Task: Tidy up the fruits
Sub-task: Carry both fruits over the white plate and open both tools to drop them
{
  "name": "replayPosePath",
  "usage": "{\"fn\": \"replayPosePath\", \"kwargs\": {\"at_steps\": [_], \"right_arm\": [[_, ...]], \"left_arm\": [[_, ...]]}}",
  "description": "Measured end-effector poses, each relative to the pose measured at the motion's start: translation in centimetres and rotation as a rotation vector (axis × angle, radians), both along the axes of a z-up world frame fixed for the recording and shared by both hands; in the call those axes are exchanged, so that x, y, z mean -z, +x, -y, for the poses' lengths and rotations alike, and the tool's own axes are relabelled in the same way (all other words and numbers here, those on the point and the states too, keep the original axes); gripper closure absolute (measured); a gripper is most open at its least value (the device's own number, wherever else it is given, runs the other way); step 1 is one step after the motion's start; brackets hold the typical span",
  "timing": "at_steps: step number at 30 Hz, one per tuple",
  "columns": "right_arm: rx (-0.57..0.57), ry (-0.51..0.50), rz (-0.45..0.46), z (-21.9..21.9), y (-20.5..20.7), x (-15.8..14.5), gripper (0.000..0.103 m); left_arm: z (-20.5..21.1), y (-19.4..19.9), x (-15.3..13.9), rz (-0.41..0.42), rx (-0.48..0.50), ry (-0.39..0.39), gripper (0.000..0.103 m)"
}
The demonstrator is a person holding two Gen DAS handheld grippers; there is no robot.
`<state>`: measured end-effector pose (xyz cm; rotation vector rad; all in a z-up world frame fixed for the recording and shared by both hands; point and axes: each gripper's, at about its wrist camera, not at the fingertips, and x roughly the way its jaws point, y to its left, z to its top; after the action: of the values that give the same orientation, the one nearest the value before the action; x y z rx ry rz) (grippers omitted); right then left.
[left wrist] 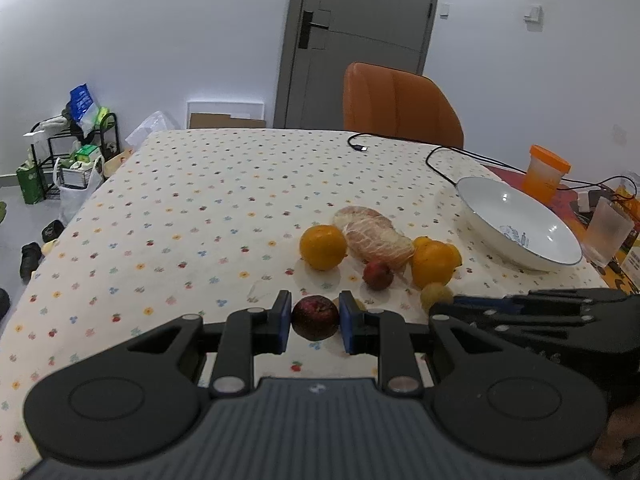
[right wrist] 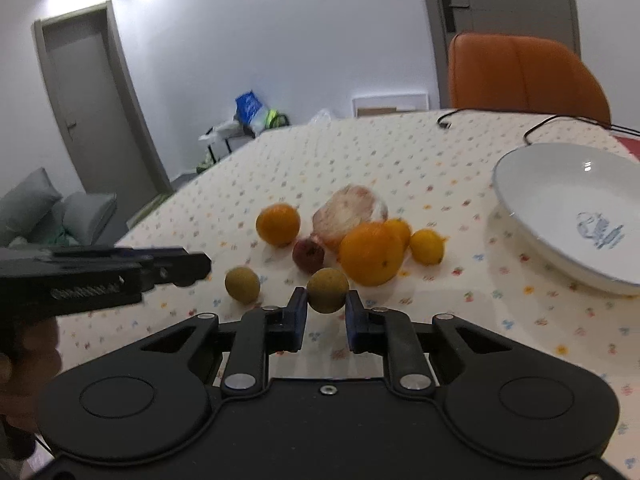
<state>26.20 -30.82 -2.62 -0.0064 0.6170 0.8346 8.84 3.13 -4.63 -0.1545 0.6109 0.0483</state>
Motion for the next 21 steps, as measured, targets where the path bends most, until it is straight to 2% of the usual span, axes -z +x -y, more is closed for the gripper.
{"fn": "replayPosePath", "kwargs": {"at_steps": [21], "right_arm": [[0.187, 0.101, 0.067, 9.2, 0.6, -2.3, 0.085]], "left_arm": [[6.8, 3.7, -1.9, 0.041, 0.146, 0.045, 0.079]]}}
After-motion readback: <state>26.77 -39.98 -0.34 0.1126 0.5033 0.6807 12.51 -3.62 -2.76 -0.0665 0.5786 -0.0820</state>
